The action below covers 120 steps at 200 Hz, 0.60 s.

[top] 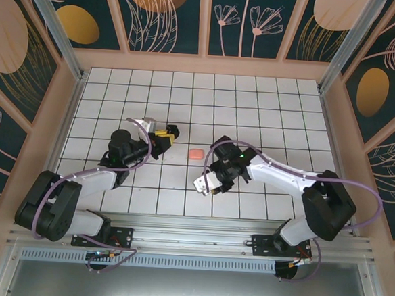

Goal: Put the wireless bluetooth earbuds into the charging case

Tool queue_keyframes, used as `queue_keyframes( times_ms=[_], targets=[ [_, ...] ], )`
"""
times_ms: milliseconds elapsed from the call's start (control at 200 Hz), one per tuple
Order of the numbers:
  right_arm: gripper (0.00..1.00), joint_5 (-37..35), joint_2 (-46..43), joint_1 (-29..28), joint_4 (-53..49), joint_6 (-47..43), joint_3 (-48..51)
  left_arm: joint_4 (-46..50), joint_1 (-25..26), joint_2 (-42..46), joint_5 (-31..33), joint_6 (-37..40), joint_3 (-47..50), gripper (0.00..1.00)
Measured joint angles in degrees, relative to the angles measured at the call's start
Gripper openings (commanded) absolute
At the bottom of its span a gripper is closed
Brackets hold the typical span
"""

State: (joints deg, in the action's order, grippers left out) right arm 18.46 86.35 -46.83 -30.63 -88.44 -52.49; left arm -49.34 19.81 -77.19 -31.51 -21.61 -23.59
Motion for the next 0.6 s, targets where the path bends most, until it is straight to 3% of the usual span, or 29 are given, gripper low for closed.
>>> queue_keyframes(
  times_ms=[330, 601],
  targets=[
    [0.35, -0.39, 10.80, -1.77, 0.09, -8.37, -5.90, 1.20, -0.61, -0.20, -1.25, 0.55, 0.00, 0.24],
    [0.35, -0.37, 13.22, -2.27, -1.79, -9.51, -8.15, 1.20, -0.81, -0.66, -1.68, 0.55, 0.02, 0.24]
  ],
)
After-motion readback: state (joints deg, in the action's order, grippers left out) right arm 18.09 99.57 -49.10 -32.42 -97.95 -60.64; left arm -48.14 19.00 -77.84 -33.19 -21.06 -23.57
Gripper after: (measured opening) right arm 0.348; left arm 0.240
